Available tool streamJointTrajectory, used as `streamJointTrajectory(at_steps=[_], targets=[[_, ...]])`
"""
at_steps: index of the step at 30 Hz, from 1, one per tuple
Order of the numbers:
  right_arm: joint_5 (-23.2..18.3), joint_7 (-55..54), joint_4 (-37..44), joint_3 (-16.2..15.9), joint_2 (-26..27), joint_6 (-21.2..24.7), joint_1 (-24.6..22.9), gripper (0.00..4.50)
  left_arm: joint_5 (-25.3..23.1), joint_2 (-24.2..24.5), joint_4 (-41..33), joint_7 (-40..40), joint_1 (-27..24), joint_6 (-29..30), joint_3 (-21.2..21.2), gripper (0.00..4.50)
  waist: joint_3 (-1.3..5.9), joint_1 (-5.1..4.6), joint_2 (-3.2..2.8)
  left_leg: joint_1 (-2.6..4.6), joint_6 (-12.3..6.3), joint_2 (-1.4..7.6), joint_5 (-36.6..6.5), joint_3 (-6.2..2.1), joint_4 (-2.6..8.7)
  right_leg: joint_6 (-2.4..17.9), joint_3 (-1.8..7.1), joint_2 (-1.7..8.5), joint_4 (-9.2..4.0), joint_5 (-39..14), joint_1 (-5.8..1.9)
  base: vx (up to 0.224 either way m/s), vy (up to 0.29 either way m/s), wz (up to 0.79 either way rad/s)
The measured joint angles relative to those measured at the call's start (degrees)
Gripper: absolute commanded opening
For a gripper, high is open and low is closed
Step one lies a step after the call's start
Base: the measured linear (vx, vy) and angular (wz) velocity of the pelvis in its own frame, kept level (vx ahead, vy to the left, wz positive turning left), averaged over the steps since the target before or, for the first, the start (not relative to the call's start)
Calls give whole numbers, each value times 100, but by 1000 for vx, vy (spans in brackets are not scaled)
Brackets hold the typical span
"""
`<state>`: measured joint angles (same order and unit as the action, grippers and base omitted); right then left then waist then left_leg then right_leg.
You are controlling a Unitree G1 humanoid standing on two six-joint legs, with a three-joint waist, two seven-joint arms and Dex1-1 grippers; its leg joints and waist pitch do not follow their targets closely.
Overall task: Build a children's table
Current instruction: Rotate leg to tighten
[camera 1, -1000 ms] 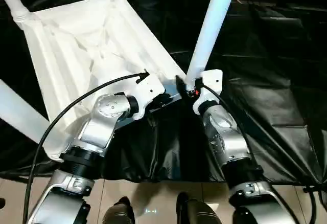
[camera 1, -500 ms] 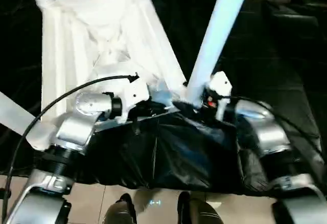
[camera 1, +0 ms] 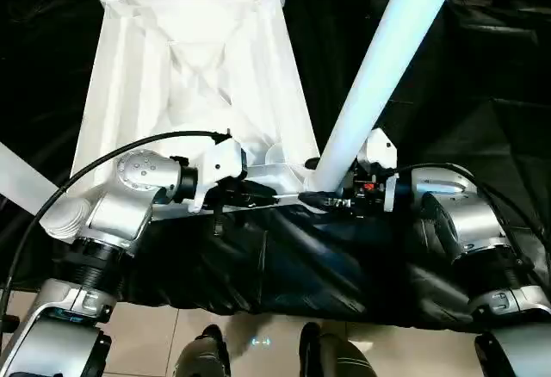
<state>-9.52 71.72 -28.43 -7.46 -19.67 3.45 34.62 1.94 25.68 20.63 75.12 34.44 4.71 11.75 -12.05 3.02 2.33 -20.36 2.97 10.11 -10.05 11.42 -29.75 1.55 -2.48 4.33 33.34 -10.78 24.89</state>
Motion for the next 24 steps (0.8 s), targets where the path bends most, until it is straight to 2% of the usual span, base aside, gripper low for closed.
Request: streamJointTrajectory(at_steps=[3,11,13,17,20,24], targets=[[-28,40,3,0,4,21,-18,264,20,16,50,63,20,-13,11,0,0,5,0,1,0,0,0,0,-8,0,2,0,8,0,0,0,0,0],[-99,-270,53,106,147,39,-167,256,2,-66,51,-102,15,64,12,0,5,12,8,14,2,1,1,1,-21,0,7,1,26,0,-8,0,0,0],[-55,-1071,9,356,490,14,-281,256,-137,-213,15,-520,16,189,-78,0,13,-9,21,29,18,1,6,1,-29,6,14,3,35,4,-28,0,0,0],[88,-2674,-128,691,1075,9,-286,255,-414,-603,-64,-1378,32,547,-125,0,14,-129,23,41,58,-7,-3,-15,-23,-17,9,9,-24,-10,-69,-28,11,-3],[166,-3437,-156,770,1339,17,-283,255,-516,-766,-128,-1746,36,727,-126,0,15,-139,25,40,59,-18,-3,-23,-19,-33,18,10,-53,-19,-68,0,0,0],[402,-4846,-188,1009,1978,-62,-259,254,-719,-1046,-60,-2271,114,870,-138,0,22,-145,21,38,59,-22,-3,-24,-9,-35,18,10,-107,-21,-71,0,0,0]])
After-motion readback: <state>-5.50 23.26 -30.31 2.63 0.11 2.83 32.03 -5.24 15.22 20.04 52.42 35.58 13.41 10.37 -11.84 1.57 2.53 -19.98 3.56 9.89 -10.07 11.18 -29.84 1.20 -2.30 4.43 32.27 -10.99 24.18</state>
